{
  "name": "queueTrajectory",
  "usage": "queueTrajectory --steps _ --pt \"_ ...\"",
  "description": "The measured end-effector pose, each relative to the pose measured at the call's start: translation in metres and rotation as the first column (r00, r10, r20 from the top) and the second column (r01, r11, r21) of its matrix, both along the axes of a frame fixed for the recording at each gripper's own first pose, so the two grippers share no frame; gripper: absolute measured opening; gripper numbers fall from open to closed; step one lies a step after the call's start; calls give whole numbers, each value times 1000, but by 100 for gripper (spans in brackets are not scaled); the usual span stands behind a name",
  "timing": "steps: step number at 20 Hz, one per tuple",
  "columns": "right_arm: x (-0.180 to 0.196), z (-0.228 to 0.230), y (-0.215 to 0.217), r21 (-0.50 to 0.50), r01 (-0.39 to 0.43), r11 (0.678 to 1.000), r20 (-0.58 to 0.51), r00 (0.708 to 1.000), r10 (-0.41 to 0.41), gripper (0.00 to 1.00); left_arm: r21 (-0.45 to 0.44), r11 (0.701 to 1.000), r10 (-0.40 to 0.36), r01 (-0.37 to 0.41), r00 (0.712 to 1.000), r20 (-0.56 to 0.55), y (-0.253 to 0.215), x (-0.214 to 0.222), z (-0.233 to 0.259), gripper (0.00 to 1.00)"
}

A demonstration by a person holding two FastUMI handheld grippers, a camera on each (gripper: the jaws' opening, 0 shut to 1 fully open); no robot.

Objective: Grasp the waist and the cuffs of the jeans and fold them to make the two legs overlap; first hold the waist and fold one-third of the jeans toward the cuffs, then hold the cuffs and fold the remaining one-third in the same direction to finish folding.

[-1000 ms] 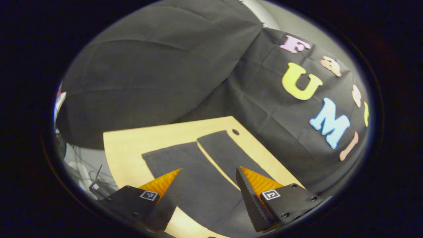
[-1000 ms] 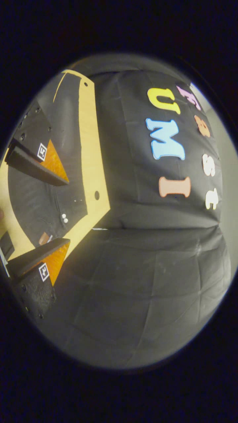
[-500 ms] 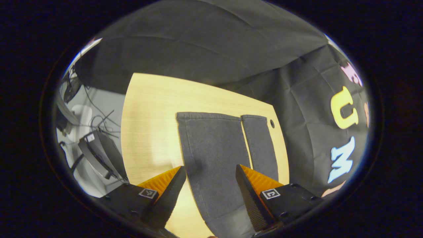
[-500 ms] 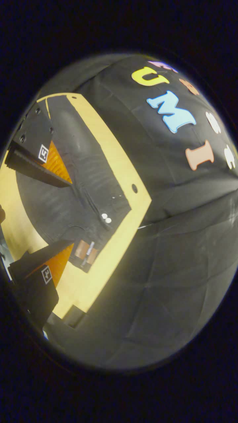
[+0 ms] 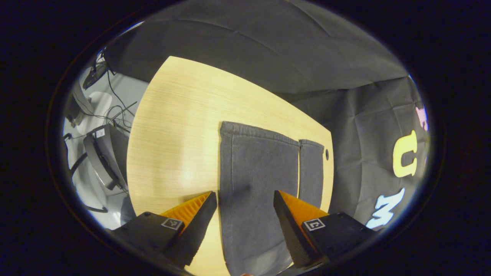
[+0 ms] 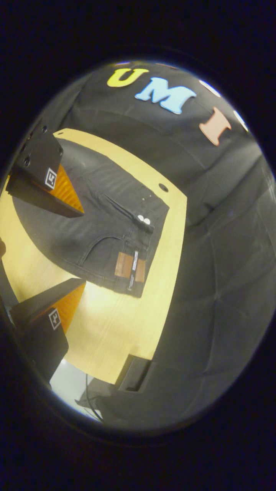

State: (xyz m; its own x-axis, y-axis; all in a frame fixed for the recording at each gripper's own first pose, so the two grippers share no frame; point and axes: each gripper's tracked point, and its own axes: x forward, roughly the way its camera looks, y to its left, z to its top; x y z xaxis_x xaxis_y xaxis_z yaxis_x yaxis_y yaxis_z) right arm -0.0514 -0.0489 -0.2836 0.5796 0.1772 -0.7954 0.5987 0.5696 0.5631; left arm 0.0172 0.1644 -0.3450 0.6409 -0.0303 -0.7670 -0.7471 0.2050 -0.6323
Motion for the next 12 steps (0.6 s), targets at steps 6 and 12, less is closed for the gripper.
queueTrajectory --steps 6,12 --pt "0 -18 -18 77 115 990 -42 993 -112 96 -22 999 -25 25 999 31 -13 22 -7 100" --pt "18 -27 -9 177 168 970 -43 986 -163 93 -81 997 -11 11 1000 -2 -18 14 -25 34"
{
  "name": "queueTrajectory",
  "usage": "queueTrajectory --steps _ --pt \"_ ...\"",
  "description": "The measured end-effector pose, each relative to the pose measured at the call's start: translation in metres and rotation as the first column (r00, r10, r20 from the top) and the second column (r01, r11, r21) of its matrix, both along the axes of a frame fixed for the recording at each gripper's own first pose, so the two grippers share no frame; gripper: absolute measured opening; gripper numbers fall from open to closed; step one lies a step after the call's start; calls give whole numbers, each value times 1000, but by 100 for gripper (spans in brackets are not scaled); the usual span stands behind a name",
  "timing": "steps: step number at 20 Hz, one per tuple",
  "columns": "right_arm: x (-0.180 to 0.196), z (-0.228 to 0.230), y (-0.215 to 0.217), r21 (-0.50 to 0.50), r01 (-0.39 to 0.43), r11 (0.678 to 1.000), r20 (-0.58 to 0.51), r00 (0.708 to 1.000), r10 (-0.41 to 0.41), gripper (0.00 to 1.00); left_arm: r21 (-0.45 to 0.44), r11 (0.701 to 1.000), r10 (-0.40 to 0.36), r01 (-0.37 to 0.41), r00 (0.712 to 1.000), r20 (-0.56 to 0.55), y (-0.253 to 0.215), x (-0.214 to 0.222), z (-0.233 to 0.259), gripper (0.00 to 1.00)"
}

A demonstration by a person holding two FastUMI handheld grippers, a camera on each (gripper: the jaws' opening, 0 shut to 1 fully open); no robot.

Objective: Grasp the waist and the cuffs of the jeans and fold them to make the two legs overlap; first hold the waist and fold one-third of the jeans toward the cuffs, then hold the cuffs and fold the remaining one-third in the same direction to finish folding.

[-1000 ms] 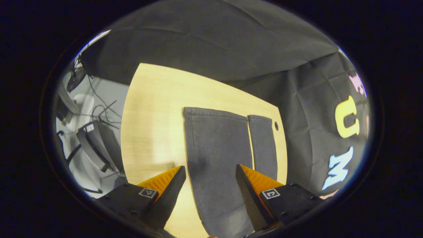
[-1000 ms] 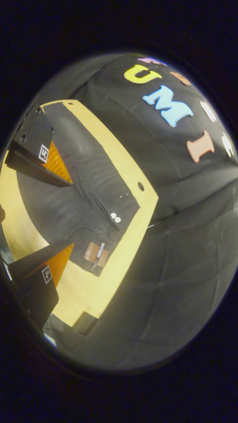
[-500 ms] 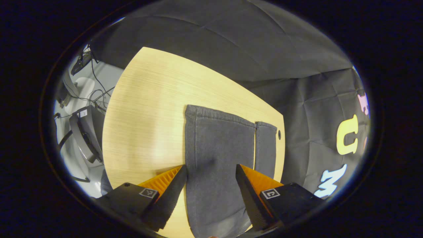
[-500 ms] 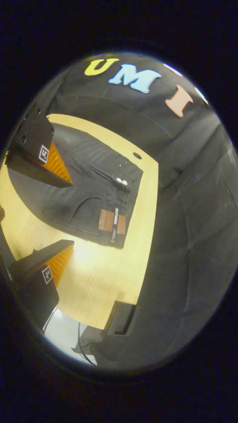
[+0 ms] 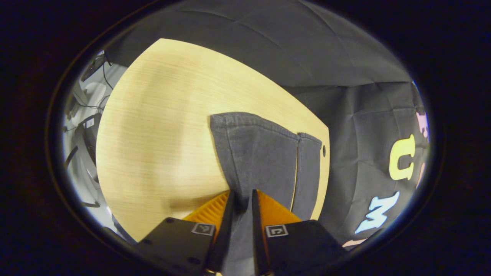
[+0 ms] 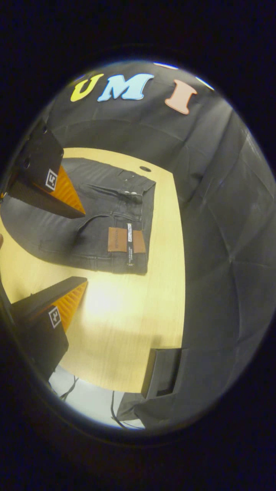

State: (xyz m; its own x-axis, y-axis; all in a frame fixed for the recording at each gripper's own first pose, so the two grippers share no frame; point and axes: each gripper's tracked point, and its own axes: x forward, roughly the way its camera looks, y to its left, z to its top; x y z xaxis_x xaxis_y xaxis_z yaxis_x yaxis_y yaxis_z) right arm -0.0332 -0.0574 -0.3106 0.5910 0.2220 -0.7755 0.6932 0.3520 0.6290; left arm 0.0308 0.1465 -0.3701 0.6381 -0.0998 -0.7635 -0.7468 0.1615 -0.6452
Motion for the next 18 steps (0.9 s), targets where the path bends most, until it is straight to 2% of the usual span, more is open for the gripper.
queueTrajectory --steps 1,3,5,6,7,9,10,12,18 --pt "6 1 4 26 -1 1000 8 1000 1 92 -8 1000 3 -3 1000 0 0 -1 1 20" --pt "12 -4 10 32 -19 999 -8 1000 19 88 -4 1000 -21 21 1000 7 -2 -2 3 15" --pt "16 -10 13 -2 -64 998 -25 998 63 75 10 999 -33 33 999 -2 7 -10 10 15" --pt "16 -13 17 -19 -98 995 -36 995 97 61 16 999 -44 44 999 -1 -3 -1 1 3" --pt "18 -17 18 -32 -128 991 -45 991 126 57 22 998 -53 53 999 -1 -3 -2 1 10" --pt "21 -13 21 -13 -142 990 -45 989 141 24 20 998 -67 67 998 0 -3 -3 1 10" --pt "22 -14 25 20 -133 991 -42 990 134 21 10 998 -66 66 998 6 -4 -3 2 10" --pt "23 -11 25 84 -129 988 -36 990 133 7 -13 998 -58 58 998 19 -3 -2 9 10" --pt "27 28 21 178 -230 957 55 973 224 3 -68 997 -37 40 998 50 -4 -8 36 9"
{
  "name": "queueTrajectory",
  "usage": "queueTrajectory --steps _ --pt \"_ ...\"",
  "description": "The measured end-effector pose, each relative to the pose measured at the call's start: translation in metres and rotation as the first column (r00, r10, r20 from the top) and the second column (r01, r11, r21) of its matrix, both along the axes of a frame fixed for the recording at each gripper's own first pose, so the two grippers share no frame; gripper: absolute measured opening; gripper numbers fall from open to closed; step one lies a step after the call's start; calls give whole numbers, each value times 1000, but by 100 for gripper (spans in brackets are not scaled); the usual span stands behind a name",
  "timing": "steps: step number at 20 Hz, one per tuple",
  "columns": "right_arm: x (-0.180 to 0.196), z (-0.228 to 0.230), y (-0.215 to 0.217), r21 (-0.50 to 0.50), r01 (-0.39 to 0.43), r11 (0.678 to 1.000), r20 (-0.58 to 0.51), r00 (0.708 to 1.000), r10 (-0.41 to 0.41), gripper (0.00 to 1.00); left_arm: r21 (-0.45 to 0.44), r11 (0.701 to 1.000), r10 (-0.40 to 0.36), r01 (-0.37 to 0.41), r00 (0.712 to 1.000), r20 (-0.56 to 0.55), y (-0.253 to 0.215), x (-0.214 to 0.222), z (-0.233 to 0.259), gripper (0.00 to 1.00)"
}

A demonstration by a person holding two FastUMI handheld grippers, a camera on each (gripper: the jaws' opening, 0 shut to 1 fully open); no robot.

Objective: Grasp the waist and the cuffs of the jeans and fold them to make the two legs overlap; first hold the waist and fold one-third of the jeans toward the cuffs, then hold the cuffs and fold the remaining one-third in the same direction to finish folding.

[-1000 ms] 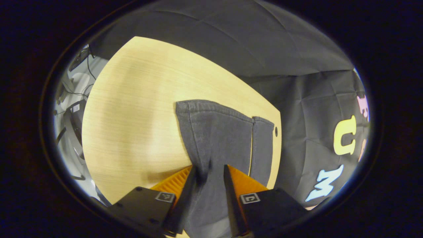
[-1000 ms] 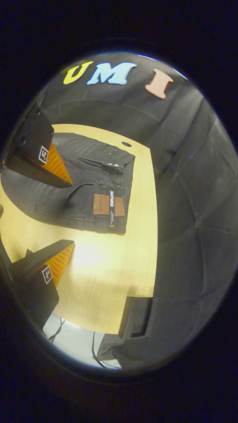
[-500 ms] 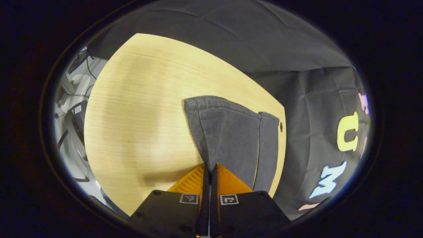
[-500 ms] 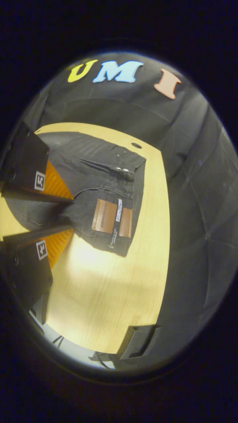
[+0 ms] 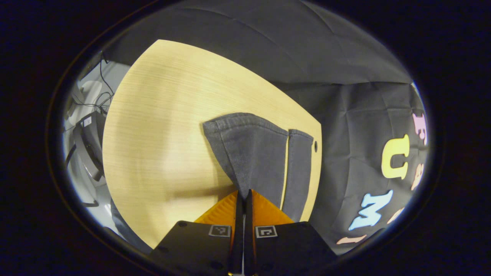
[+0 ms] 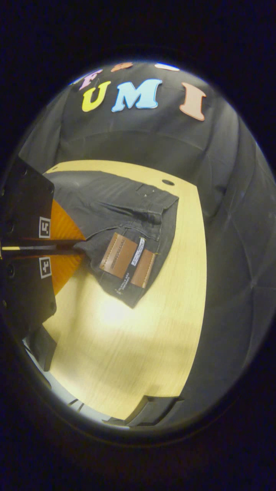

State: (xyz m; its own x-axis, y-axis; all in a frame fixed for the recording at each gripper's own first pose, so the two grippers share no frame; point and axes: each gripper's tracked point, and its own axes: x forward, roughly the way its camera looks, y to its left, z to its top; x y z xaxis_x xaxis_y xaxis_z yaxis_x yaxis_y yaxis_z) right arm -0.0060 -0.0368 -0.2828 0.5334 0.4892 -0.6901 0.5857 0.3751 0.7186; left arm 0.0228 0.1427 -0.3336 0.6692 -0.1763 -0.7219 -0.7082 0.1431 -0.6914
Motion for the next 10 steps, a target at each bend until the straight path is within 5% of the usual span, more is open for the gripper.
queueTrajectory --steps 10 --pt "42 112 -12 232 -219 948 139 972 190 2 -31 994 -102 101 994 -36 -20 14 106 10"
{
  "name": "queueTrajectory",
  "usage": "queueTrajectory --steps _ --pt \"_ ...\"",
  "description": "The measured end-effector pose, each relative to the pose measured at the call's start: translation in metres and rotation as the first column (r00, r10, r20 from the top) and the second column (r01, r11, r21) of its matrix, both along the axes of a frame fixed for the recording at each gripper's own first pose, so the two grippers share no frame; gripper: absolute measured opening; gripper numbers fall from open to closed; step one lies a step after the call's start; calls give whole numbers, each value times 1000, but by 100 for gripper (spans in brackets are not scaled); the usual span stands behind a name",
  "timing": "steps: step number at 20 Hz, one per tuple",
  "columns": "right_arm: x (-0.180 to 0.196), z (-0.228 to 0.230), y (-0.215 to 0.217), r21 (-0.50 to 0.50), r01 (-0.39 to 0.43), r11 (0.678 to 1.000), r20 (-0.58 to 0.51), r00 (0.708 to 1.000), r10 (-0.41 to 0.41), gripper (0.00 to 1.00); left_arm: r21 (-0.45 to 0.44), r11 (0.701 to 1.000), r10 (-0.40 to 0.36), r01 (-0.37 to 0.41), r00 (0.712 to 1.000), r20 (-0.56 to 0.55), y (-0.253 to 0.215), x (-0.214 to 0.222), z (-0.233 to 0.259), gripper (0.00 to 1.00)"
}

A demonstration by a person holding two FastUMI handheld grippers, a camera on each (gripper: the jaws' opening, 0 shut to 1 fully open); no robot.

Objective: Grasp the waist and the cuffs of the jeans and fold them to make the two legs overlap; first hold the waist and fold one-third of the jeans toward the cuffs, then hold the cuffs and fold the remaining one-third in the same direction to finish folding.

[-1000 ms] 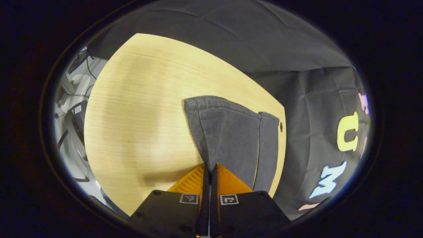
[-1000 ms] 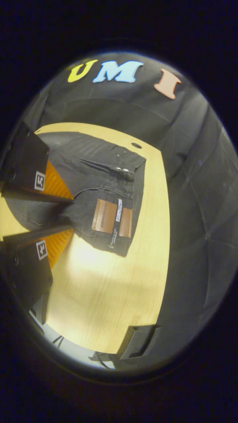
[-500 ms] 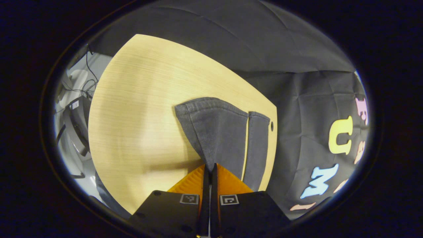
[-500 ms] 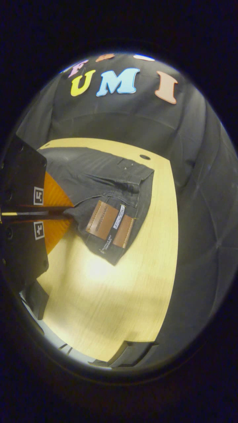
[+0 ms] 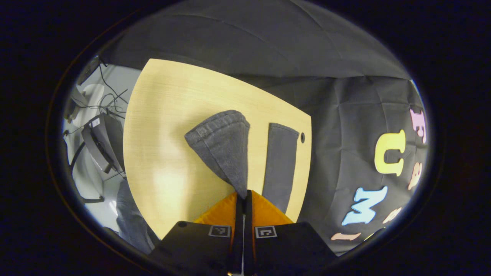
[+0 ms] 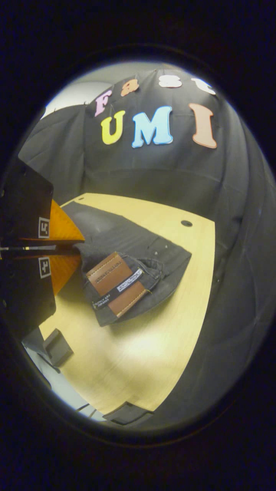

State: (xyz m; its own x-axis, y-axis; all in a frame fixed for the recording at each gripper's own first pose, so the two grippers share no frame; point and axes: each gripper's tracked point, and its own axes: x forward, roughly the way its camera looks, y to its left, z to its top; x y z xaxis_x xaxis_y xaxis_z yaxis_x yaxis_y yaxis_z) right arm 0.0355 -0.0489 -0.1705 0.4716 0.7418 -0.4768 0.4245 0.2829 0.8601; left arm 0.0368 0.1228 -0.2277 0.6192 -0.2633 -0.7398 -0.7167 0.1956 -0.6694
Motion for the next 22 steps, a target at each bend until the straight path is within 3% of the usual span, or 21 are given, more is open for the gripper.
queueTrajectory --steps 3,4,5,10,16,17,18,22 --pt "31 34 -5 80 -7 997 19 1000 6 2 -43 998 -37 37 999 8 -22 40 29 9" --pt "43 42 0 108 -9 994 19 1000 7 2 -47 998 -51 52 999 10 -28 55 33 5" --pt "57 47 5 124 -9 992 20 1000 7 3 -39 997 -68 68 998 11 -35 73 37 10" --pt "121 46 24 161 10 987 -53 999 -1 2 -27 990 -139 139 990 32 -70 167 34 5" --pt "197 7 34 150 115 982 -119 988 -98 2 -7 987 -160 161 987 24 -81 258 -10 10" --pt "209 -3 38 142 125 982 -124 986 -108 2 -10 988 -157 157 987 19 -80 267 -17 5" --pt "219 -12 44 138 125 983 -121 987 -108 2 -8 987 -161 161 987 16 -84 275 -27 10" --pt "254 -62 64 94 151 984 -127 982 -139 3 13 981 -195 195 981 9 -95 294 -54 9"
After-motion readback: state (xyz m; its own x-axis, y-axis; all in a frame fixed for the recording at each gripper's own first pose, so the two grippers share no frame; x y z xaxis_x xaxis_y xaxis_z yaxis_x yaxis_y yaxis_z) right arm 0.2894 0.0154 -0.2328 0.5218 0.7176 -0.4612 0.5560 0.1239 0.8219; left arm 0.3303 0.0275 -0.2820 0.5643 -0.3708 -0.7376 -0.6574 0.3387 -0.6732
